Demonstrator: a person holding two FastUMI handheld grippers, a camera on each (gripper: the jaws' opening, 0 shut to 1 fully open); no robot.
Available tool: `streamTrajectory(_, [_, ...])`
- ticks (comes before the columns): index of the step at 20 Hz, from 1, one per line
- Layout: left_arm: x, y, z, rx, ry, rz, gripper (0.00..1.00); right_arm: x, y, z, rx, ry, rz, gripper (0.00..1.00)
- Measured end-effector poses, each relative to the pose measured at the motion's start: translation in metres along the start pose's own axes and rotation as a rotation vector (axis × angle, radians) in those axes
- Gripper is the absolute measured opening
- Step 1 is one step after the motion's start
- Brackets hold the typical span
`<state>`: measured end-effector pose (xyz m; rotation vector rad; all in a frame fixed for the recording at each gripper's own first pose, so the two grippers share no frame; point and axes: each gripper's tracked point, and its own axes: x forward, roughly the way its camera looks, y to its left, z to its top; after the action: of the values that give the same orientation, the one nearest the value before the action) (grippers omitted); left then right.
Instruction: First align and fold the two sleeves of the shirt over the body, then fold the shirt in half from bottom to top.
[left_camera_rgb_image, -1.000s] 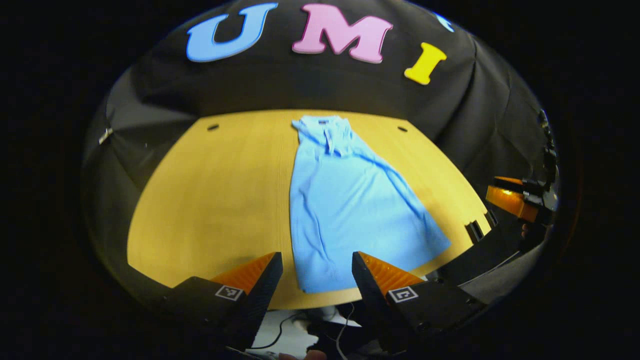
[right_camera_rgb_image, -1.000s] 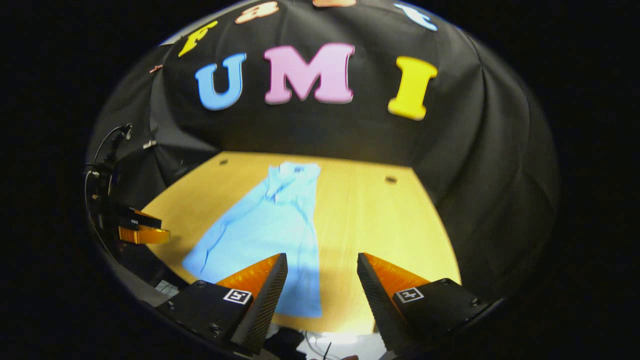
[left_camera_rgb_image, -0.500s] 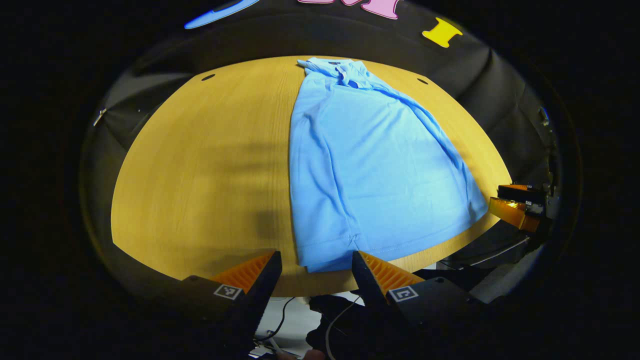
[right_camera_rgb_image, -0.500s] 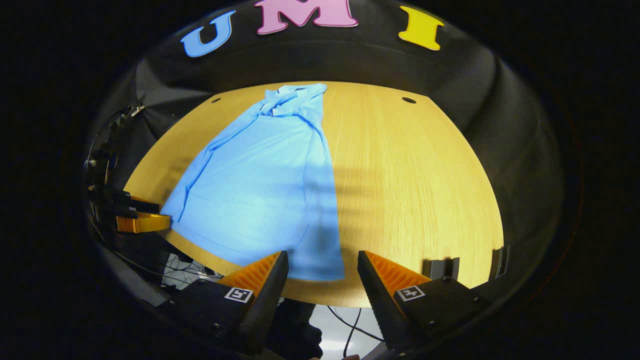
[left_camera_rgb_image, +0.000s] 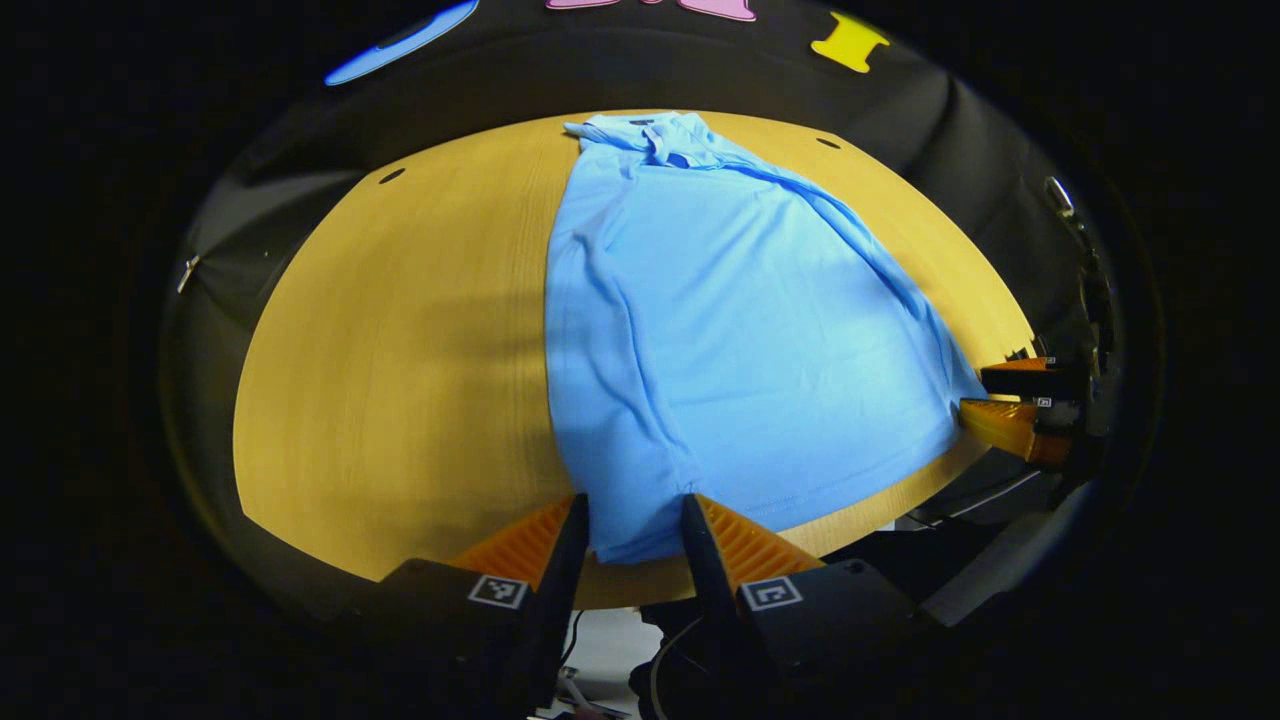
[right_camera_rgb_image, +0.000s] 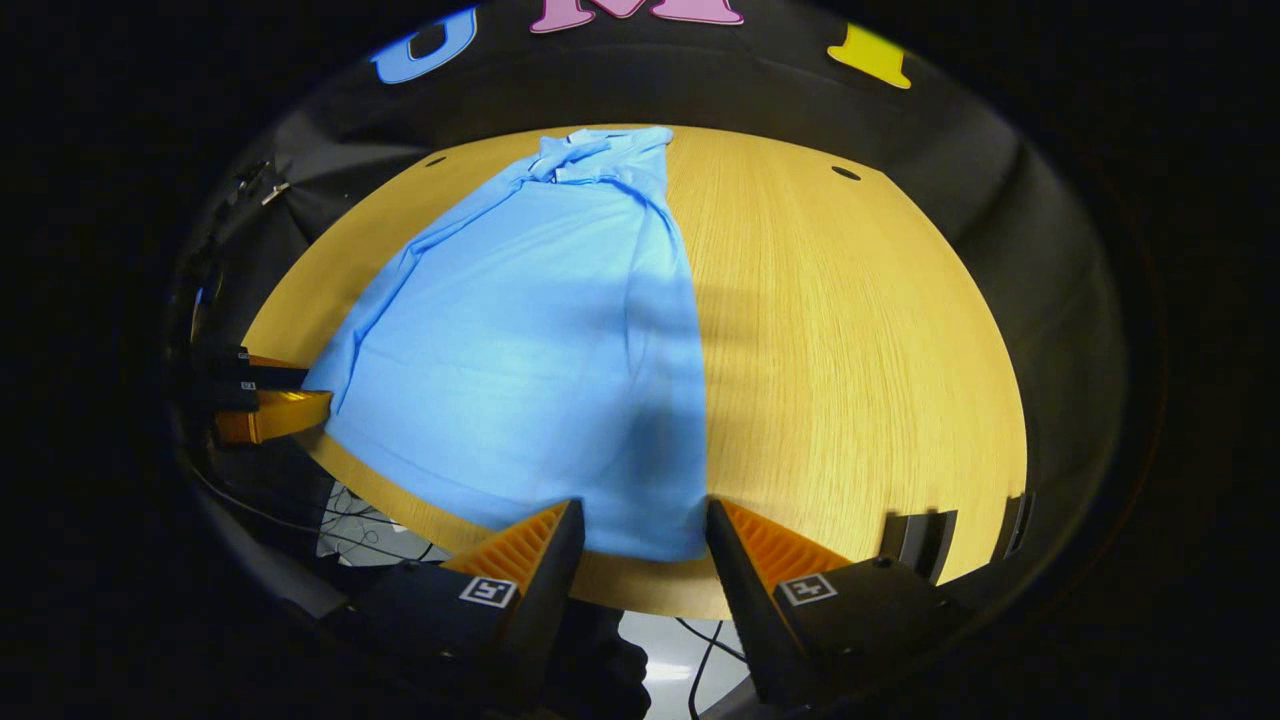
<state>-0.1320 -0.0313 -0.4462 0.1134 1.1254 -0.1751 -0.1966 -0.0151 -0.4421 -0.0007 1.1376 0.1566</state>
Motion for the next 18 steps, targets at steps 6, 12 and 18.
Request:
streamTrajectory(6, [0.004,-0.007,0.007,-0.039,-0.015,-0.053,0.07,0.007,0.015,0.01,0.027,-0.007,0.062,0.09])
streamTrajectory(12, [-0.008,0.001,0.04,-0.142,-0.072,-0.096,0.06,-0.004,0.013,0.051,0.103,-0.098,0.107,0.05])
streamTrajectory(18, [-0.026,0.025,0.176,-0.185,-0.265,-0.098,0.06,-0.002,-0.008,0.177,0.135,-0.275,0.1,0.05])
